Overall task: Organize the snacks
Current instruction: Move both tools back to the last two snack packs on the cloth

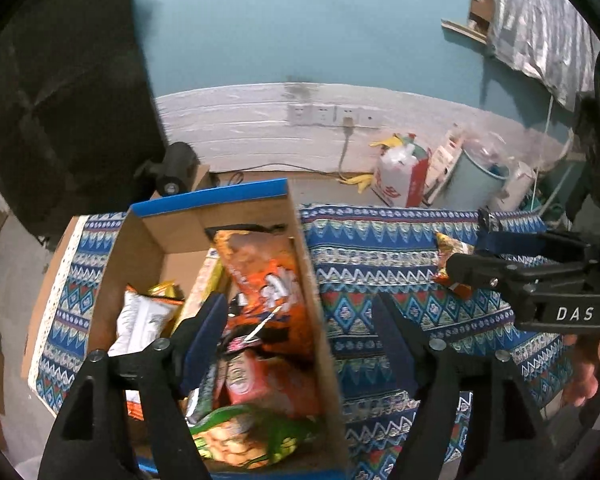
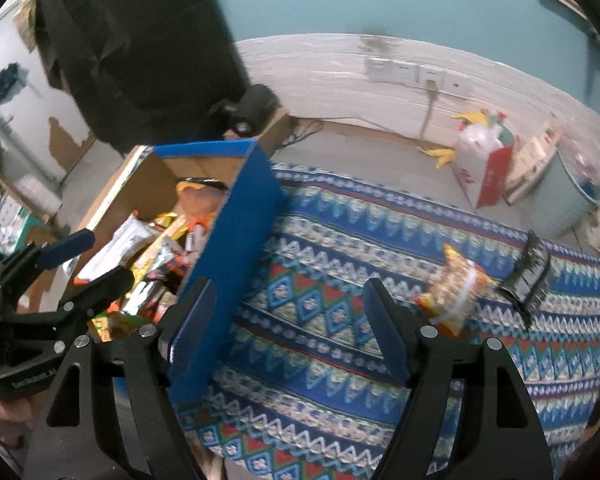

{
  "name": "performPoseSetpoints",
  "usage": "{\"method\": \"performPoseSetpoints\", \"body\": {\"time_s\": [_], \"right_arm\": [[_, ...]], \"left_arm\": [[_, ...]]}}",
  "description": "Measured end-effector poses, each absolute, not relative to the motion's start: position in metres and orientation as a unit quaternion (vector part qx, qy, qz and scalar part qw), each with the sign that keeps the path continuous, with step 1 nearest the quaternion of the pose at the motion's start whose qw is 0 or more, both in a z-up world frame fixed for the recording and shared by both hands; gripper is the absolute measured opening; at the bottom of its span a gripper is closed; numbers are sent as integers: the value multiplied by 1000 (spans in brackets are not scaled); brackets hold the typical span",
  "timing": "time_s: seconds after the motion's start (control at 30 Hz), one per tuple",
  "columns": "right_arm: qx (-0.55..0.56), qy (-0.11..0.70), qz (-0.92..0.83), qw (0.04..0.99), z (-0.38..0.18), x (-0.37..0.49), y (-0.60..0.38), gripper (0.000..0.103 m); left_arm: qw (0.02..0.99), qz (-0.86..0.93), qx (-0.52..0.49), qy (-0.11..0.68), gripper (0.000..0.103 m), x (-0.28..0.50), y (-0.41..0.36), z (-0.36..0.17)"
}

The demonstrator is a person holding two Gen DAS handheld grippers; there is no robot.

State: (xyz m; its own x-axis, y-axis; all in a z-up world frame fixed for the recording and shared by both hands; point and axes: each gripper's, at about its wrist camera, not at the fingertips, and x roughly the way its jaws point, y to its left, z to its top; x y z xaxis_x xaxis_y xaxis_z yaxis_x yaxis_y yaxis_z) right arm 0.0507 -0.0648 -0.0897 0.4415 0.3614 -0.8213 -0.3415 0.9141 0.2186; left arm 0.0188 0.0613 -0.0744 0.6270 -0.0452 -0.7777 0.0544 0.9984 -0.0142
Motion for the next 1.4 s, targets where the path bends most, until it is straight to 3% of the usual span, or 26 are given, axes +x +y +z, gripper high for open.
{"method": "performPoseSetpoints", "body": {"time_s": [0.57, 1.1, 1.4], "right_arm": [[42, 508, 127, 851, -112, 34, -175, 75], [122, 545, 60, 827, -157, 52, -287, 75], [125, 558, 39, 820, -166, 91, -309, 75]], "left_arm": [[886, -82, 56, 454, 82, 51, -32, -81], [863, -131, 112, 475, 82, 99, -119, -117], [839, -176, 91, 507, 87, 137, -159, -155]]}}
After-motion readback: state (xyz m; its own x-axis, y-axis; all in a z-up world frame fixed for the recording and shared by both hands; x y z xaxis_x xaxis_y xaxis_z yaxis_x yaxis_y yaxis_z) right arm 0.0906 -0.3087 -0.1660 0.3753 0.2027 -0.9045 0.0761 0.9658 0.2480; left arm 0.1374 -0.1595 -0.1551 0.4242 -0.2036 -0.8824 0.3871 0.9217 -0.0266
